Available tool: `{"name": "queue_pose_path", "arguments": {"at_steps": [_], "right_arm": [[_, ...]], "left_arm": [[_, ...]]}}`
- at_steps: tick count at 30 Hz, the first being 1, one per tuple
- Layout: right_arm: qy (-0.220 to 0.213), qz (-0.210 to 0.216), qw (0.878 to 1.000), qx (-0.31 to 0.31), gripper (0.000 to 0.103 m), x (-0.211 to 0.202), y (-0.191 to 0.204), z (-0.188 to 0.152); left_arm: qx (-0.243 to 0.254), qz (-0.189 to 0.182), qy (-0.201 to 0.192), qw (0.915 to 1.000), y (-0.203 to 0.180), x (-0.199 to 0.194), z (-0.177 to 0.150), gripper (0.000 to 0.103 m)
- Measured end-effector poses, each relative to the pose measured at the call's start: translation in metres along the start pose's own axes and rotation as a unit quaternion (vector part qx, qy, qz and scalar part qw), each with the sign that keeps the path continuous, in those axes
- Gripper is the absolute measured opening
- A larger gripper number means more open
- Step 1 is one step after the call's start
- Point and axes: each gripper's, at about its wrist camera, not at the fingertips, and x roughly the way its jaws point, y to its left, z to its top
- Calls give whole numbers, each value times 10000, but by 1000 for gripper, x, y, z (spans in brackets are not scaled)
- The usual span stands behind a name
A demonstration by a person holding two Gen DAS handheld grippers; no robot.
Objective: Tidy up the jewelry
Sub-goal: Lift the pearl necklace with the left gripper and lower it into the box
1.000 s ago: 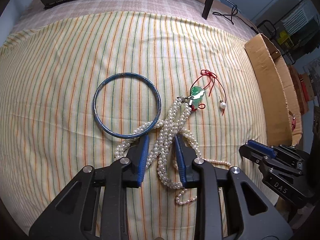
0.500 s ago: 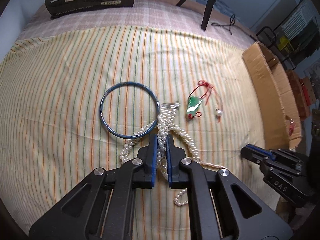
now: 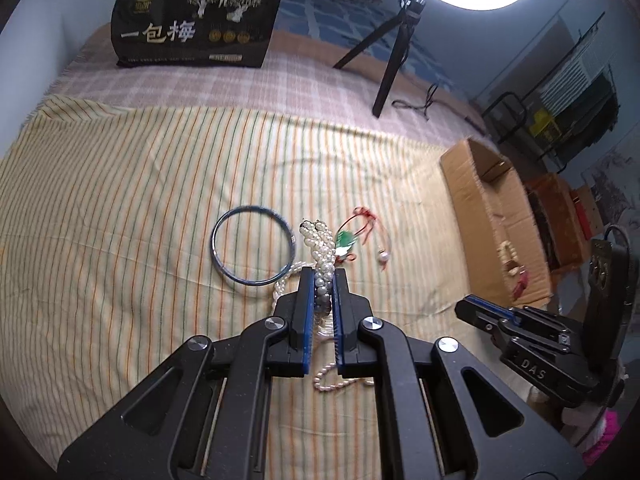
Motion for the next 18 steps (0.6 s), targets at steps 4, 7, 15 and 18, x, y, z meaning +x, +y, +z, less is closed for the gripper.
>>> {"name": "queue_pose_path", "arguments": {"at_steps": [4,7,15,18], "right_arm": [[-140,26,9998,-136,7,-15,-4,0],[-262,-15,9993,-257,7,-26,-4,3],[-659,-83,9972,-342,7,-58,-20,12],[-794,-136,9963,-311,7,-70,-30,14]], "left_arm": [[-32,-221,-168,9996,-8,-17,4,6],[-3,-379,-292,9989,-16,-29,7,6],[160,-696,-527,9961,-43,-50,14,6],[253,-783,-588,9949,-56,-53,17,6]]}}
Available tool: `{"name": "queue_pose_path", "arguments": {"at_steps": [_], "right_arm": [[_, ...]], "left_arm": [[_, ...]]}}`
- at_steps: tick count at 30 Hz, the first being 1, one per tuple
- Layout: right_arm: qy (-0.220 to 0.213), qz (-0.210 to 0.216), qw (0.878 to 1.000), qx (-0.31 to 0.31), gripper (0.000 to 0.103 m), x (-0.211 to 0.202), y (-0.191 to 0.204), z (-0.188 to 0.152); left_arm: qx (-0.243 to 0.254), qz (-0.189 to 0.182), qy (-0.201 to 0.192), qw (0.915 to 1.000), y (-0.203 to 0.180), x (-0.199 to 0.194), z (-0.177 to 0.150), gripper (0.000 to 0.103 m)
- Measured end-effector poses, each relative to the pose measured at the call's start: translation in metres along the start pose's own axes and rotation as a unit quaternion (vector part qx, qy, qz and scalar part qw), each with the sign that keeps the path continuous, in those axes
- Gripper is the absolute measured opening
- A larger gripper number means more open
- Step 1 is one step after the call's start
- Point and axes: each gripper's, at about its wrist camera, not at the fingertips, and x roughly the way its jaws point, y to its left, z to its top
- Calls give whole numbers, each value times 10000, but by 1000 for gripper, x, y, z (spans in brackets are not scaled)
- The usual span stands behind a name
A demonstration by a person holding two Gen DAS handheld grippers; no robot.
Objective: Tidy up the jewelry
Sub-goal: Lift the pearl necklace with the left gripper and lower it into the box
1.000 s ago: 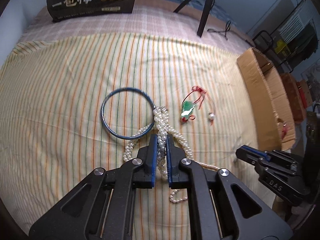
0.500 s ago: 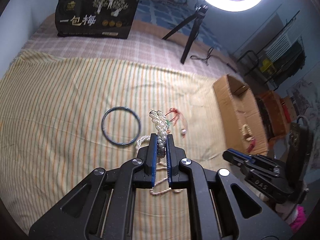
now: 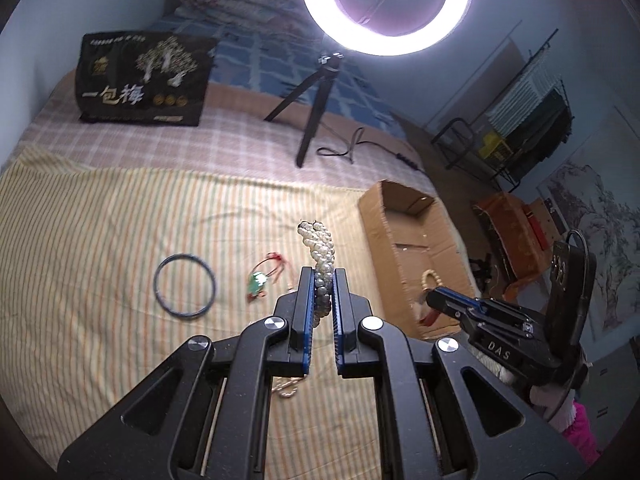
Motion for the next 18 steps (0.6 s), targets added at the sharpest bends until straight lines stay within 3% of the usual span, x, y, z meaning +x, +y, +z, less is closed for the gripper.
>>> {"name": "queue_pose_path", "arguments": {"at_steps": [18], "right_arm": [[-266,-336,9976,547,7,-30,-88,9]], "left_arm": [[528,-535,-11,9972,-87,34,12,6]]}}
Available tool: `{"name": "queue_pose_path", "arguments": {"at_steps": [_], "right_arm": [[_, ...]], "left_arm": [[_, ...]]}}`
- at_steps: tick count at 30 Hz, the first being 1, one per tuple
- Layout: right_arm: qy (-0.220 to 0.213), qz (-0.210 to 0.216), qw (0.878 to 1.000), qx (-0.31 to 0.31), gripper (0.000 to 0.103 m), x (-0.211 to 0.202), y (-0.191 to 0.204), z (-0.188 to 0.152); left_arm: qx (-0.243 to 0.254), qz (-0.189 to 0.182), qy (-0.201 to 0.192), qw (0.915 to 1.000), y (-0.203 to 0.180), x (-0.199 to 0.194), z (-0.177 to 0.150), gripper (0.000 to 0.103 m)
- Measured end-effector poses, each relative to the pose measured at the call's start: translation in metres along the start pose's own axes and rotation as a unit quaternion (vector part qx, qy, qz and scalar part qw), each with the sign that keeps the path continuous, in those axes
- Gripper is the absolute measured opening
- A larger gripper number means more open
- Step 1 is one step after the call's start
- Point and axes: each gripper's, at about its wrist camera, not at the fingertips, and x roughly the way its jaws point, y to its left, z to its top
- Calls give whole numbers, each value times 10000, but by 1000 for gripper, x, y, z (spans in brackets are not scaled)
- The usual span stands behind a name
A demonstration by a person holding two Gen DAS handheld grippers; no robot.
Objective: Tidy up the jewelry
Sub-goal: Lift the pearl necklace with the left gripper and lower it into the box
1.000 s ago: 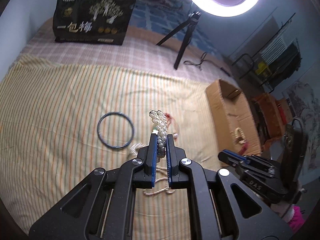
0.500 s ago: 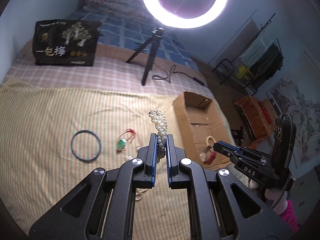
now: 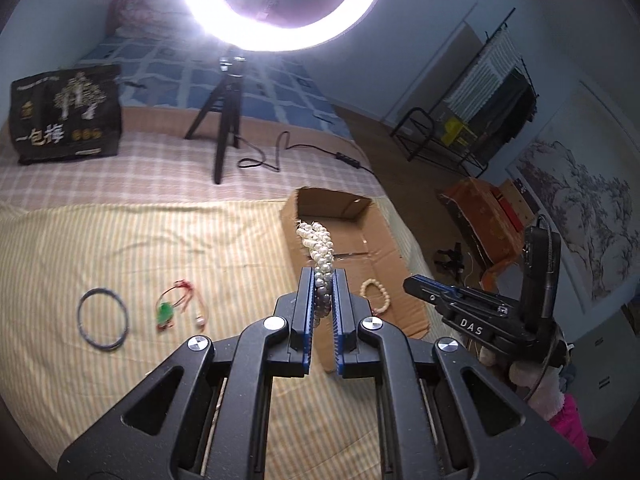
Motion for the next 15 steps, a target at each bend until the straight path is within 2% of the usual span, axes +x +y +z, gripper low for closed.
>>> {"name": "queue_pose_path", "arguments": {"at_steps": [15], "right_arm": [[153,-90,9998,65,7,5,-37,-4]], "left_arm": [[187,-173,114,9996,-39,63,25,6]]}}
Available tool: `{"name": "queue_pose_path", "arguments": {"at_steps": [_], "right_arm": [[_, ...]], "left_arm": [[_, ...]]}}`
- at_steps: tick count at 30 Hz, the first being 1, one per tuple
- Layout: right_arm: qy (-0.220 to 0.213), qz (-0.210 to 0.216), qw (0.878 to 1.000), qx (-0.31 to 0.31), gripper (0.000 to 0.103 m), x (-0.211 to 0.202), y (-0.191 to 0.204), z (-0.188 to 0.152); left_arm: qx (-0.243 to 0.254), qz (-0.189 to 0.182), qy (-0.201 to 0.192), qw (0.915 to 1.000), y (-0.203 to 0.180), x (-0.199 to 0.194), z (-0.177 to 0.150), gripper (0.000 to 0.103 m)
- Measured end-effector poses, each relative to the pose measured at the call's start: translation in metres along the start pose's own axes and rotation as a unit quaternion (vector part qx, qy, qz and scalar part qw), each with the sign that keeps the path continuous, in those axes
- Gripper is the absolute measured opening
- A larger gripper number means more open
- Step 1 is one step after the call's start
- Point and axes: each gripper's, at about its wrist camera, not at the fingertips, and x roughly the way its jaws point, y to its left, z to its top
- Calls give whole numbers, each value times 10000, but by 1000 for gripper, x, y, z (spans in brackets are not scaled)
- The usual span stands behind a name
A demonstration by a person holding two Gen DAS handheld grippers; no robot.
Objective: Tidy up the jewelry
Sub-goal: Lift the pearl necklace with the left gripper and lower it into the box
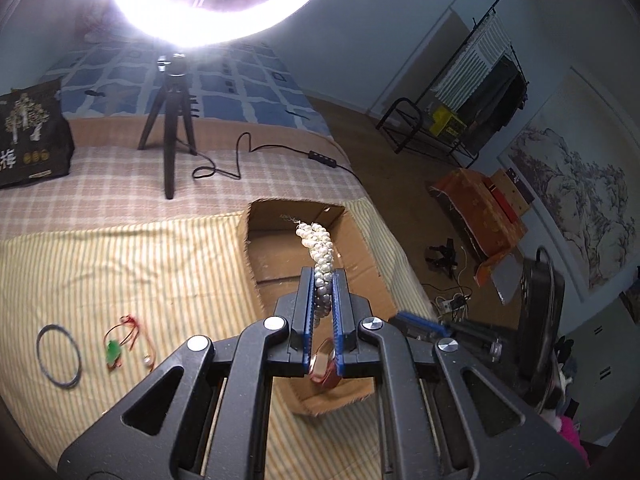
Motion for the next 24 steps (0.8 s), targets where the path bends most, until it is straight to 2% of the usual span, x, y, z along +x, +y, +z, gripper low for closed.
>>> {"name": "queue_pose_path", "arguments": {"at_steps": [11,17,24], "right_arm": [[167,-32,9999,-16,7,9,-14,-11],[209,-33,9998,5,7,11,-22,-15],[282,-63,9996,14,7,17,-28,-19]], "left_arm": [[80,-47,153,9998,-14,39,2,6],[87,-146,139,9998,-23,45,5,6],[118,-38,213,9997,-21,57,2,6]]}}
